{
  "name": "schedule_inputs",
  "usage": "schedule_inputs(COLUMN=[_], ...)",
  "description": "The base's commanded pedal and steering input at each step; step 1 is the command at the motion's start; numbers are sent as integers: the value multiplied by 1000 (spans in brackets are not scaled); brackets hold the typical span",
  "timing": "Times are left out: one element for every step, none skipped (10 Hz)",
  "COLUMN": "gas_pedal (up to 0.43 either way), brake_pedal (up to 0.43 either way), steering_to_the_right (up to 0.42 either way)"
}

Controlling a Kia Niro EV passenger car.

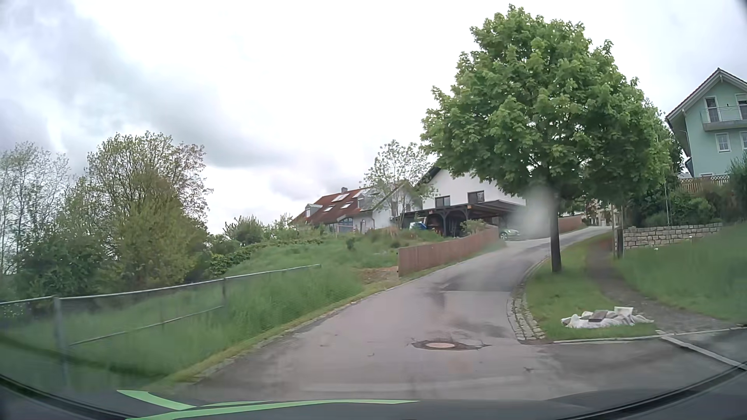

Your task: Follow the waypoints while adhering to traffic rules and regulations

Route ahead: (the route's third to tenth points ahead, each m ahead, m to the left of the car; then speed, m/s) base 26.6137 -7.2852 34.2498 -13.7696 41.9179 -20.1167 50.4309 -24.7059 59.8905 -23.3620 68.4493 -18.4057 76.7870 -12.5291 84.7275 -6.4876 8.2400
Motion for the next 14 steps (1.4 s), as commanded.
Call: schedule_inputs(gas_pedal=[87,87,87,87,87,87,87,98,110,138,157,157,157,157], brake_pedal=[0,0,0,0,0,0,0,0,0,0,0,0,0,0], steering_to_the_right=[65,65,66,67,70,75,80,82,83,91,104,115,118,124])
